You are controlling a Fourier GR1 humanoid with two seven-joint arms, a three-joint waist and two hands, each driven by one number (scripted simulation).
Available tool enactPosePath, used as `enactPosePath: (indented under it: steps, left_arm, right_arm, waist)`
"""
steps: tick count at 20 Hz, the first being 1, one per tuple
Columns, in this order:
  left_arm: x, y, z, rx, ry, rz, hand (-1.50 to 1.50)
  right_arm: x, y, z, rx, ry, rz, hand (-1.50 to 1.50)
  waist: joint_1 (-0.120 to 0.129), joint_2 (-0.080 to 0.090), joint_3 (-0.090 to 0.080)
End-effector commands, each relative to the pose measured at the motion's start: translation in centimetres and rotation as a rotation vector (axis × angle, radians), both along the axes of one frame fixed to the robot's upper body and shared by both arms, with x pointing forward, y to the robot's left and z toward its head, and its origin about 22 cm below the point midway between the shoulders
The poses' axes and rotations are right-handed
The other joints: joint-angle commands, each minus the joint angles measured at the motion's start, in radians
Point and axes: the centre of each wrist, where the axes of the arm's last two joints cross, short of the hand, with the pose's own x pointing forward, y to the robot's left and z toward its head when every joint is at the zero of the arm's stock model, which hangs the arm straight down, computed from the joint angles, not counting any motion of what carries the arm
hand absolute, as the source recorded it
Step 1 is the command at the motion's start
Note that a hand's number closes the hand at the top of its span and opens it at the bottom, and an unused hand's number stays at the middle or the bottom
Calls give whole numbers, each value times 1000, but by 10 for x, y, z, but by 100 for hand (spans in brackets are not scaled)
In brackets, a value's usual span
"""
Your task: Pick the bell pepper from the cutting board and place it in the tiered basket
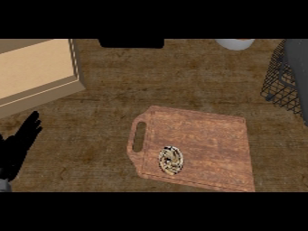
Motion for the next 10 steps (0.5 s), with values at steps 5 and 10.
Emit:
enactPosePath:
  steps: [5,10]
  left_arm:
    - [6,-5,-11,-6,1,-5,0]
    - [13,8,1,-5,7,-6,0]
  right_arm:
    - [7,-80,-18,57,-62,1,150]
    - [9,-101,10,62,-80,19,150]
  waist:
    - [11,9,0]
    - [16,9,-1]
